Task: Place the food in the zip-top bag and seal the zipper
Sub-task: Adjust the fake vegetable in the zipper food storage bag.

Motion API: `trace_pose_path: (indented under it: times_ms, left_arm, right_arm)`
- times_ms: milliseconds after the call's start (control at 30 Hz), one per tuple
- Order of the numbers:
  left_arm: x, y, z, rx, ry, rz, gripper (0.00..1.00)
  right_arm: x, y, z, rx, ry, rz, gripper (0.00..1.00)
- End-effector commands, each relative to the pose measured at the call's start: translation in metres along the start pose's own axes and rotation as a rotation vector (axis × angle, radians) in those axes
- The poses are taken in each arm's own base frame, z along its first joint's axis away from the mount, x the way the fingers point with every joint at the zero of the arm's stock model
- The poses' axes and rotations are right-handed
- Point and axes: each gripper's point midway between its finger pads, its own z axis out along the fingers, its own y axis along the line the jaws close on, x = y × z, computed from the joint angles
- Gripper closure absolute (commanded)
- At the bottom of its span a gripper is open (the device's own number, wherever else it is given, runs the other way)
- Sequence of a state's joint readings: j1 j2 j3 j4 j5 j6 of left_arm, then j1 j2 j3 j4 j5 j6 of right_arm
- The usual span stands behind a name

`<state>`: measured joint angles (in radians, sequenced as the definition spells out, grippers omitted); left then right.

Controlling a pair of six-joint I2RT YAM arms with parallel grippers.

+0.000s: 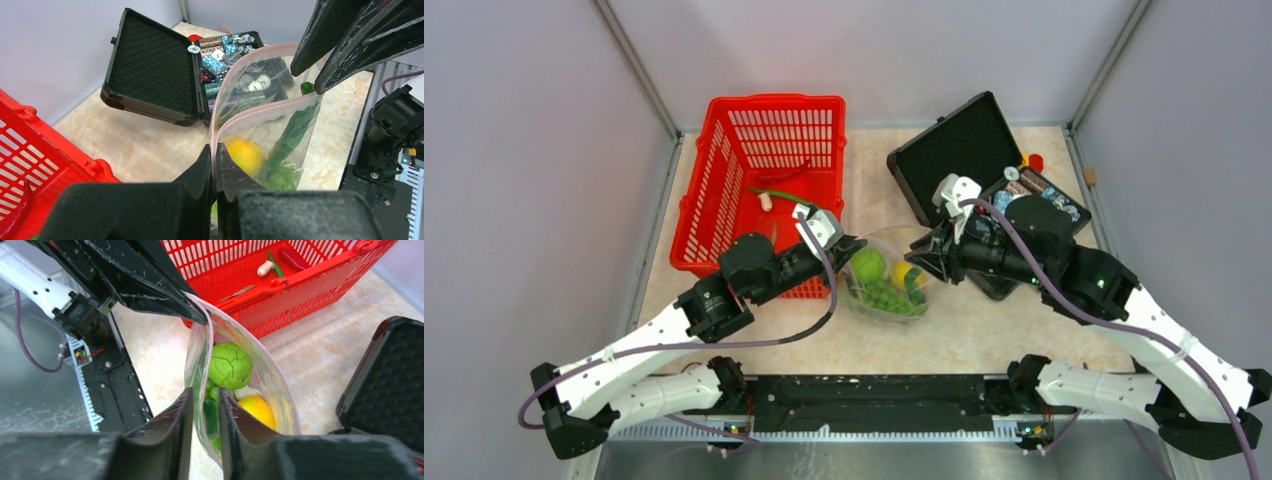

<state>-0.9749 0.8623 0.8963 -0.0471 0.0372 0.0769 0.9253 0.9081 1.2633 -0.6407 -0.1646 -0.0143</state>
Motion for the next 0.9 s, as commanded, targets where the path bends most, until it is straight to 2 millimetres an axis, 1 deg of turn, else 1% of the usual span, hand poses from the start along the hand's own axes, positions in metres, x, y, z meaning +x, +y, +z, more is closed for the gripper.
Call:
trace_pose_path:
  times_ms: [0, 33, 200, 233, 267, 333, 433, 500, 633, 867]
  left_arm:
    - [-0.058, 0.004, -0.008, -0.009, -0.178, 0.003, 1.00]
    - [-0.058, 0.004, -0.008, -0.008, -0.178, 0.003, 1.00]
    - [-0.058, 0.003, -0.008, -0.003, -0.179, 0.000, 1.00]
    - [-0.057, 0.002, -0.008, -0.001, -0.177, 0.000, 1.00]
    - [-0.057, 0.002, -0.008, -0.001, -0.176, -0.002, 1.00]
    - [-0.056, 0.002, -0.008, -0.002, -0.177, -0.002, 1.00]
    - [-0.055, 0.004, -0.009, -0.010, -0.176, -0.004, 1.00]
    - [-0.053, 0.004, -0.009, -0.013, -0.169, -0.001, 1.00]
    - [-0.049, 0.005, -0.009, -0.018, -0.159, 0.000, 1.00]
    - [-0.040, 0.002, -0.008, -0.004, -0.136, -0.003, 1.00]
  right_arm:
    - [0.009, -0.001, 0.002, 0.000, 0.015, 0.001, 0.82]
    - [0.009, -0.002, 0.003, 0.003, 0.013, 0.002, 0.86]
    - [0.016, -0.004, 0.010, 0.010, 0.037, 0.006, 0.89]
    - [0.017, -0.005, 0.011, 0.014, 0.042, 0.005, 0.90]
    - [0.018, -0.007, 0.011, 0.022, 0.044, 0.004, 0.94]
    - [0.018, -0.009, 0.010, 0.033, 0.041, 0.003, 0.99]
    - [0.015, -0.010, 0.004, 0.042, 0.026, 0.002, 1.00]
    - [0.006, -0.011, -0.001, 0.053, -0.004, 0.005, 1.00]
    - [-0.019, -0.014, -0.015, 0.079, -0.083, -0.005, 1.00]
    - [-0.047, -0.024, -0.021, 0.141, -0.161, -0.018, 1.00]
